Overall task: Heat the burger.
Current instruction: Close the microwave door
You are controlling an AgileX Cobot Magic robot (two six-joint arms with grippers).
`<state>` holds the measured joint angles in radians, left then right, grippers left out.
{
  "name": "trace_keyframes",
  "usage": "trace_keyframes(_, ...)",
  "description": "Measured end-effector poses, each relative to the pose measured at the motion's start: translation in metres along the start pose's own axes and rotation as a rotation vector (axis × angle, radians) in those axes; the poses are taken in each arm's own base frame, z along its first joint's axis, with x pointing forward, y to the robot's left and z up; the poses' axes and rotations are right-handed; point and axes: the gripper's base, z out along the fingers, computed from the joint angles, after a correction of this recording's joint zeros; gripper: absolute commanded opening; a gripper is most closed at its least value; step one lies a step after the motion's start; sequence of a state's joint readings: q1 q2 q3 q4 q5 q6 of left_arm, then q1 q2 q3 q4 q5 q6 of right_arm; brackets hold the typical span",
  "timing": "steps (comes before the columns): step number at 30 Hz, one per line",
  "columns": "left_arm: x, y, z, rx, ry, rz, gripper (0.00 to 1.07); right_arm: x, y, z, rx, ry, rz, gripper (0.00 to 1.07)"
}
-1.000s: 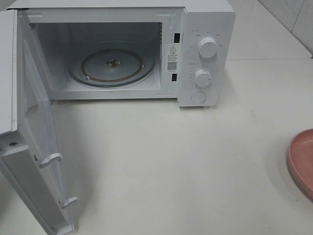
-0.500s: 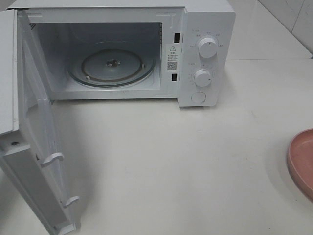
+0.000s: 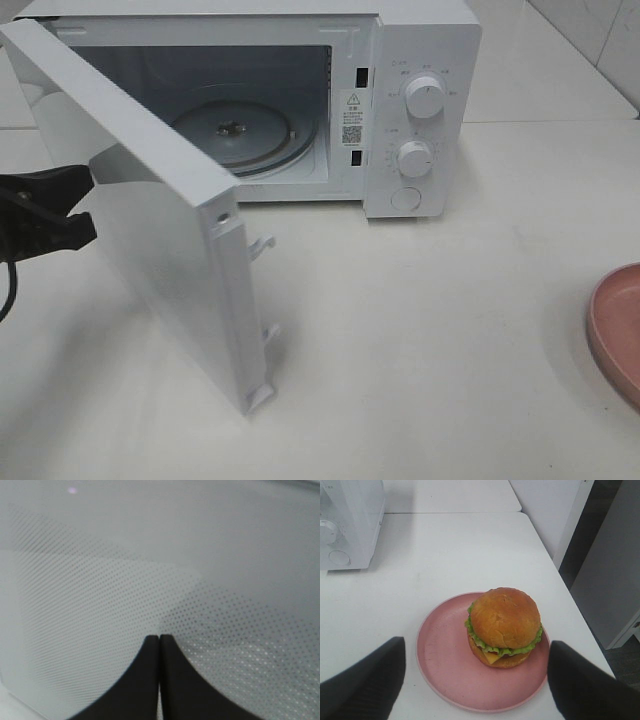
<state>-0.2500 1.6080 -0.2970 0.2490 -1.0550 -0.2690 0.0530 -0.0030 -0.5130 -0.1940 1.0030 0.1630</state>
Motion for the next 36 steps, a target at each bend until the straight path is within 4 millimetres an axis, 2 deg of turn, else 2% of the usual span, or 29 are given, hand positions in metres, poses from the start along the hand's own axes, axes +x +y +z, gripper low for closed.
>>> trace_keyframes(9,-0.005,-0.019,0.026,-0.003,-0.022,-0.035,0.0,0.0,0.0,0.0,0.0,0.0,0.0,0.76)
trace_keyframes(16,-0.013,-0.045,0.054,0.01,-0.046,0.009,0.0,0.0,0.0,0.0,0.0,0.0,0.0,0.76)
trace_keyframes(25,-0.027,-0.068,0.08,-0.01,-0.08,0.037,0.0,0.0,0.0,0.0,0.0,0.0,0.0,0.76)
trace_keyframes(26,-0.03,-0.074,0.088,-0.005,-0.082,0.038,0.0,0.0,0.0,0.0,0.0,0.0,0.0,0.76)
trace_keyframes(36,-0.032,-0.086,0.123,0.0,-0.037,0.019,0.0,0.0,0.0,0.0,0.0,0.0,0.0,0.76)
